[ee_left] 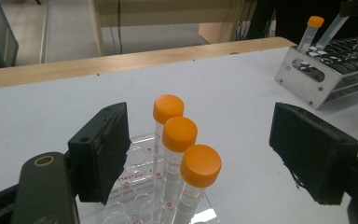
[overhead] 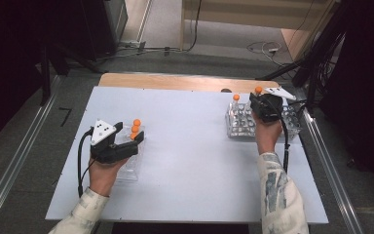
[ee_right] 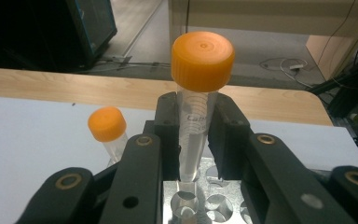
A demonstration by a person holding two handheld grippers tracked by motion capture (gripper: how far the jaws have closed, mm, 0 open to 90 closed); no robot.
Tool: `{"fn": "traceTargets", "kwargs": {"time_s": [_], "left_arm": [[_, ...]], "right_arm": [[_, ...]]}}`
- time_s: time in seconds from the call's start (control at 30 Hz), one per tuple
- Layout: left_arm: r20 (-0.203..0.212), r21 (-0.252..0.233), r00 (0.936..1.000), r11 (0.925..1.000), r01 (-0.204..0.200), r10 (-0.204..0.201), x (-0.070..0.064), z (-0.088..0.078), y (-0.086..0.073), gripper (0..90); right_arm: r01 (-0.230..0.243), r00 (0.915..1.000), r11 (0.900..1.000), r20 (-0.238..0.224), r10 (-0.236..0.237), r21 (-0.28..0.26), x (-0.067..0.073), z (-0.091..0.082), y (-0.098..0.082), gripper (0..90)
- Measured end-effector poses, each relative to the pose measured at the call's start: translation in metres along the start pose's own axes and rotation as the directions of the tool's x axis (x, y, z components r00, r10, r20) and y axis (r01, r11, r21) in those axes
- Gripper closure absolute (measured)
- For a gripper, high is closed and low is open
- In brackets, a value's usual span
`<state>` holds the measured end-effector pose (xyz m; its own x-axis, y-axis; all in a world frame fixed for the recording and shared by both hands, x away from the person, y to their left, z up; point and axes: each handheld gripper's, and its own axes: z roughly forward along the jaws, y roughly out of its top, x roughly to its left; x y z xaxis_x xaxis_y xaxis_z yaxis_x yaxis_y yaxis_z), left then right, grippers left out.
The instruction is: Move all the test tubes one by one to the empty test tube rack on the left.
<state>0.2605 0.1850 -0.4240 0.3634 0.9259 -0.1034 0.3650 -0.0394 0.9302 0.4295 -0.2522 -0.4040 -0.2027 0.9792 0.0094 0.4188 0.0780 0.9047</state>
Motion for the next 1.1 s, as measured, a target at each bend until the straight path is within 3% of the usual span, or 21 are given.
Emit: {"fn": "traceTargets", "kwargs": {"time_s": [0.33, 0.53, 0.63, 0.87, 1.0, 1.03, 1.1], "left_arm": [[-0.002, -0.004, 1.0000, 1.0000, -0.001, 0.001, -0.001, 0.000, 0.000, 18.9], [0.002, -0.013, 1.0000, 0.9999, 0.001, -0.001, -0.002, -0.002, 0.001, 18.4], [0.006, -0.010, 1.0000, 0.9999, -0.003, 0.003, -0.004, -0.002, 0.002, 17.7], [0.017, -0.010, 0.9998, 0.9999, -0.006, 0.006, -0.006, -0.002, 0.002, 17.8], [0.034, -0.009, 0.9993, 0.9999, -0.013, 0.013, -0.010, -0.002, 0.002, 17.8], [0.039, -0.010, 0.9991, 0.9998, -0.017, 0.017, -0.012, -0.002, 0.002, 17.9], [0.048, -0.010, 0.9986, 0.9997, -0.022, 0.022, -0.016, -0.002, 0.003, 17.9]], "right_arm": [[-0.004, 0.9986, 0.999, -0.053, 0.002, -0.034, 0.002, -0.027, 0.007, 72.2], [0.023, 0.9928, 0.999, -0.117, -0.027, -0.034, 0.016, -0.046, -0.001, 72.2], [0.041, 0.9837, 0.998, -0.174, -0.047, -0.038, 0.028, -0.057, -0.006, 72.2], [0.129, 0.9438, 0.991, -0.302, -0.133, -0.036, 0.062, -0.078, -0.021, 72.2], [0.162, 0.9117, 0.987, -0.380, -0.157, -0.020, 0.082, -0.082, -0.034, 72.2], [0.175, 0.8974, 0.985, -0.410, -0.164, -0.012, 0.088, -0.082, -0.038, 72.2], [0.201, 0.8816, 0.979, -0.434, -0.185, -0.009, 0.099, -0.082, -0.044, 72.2]]}}
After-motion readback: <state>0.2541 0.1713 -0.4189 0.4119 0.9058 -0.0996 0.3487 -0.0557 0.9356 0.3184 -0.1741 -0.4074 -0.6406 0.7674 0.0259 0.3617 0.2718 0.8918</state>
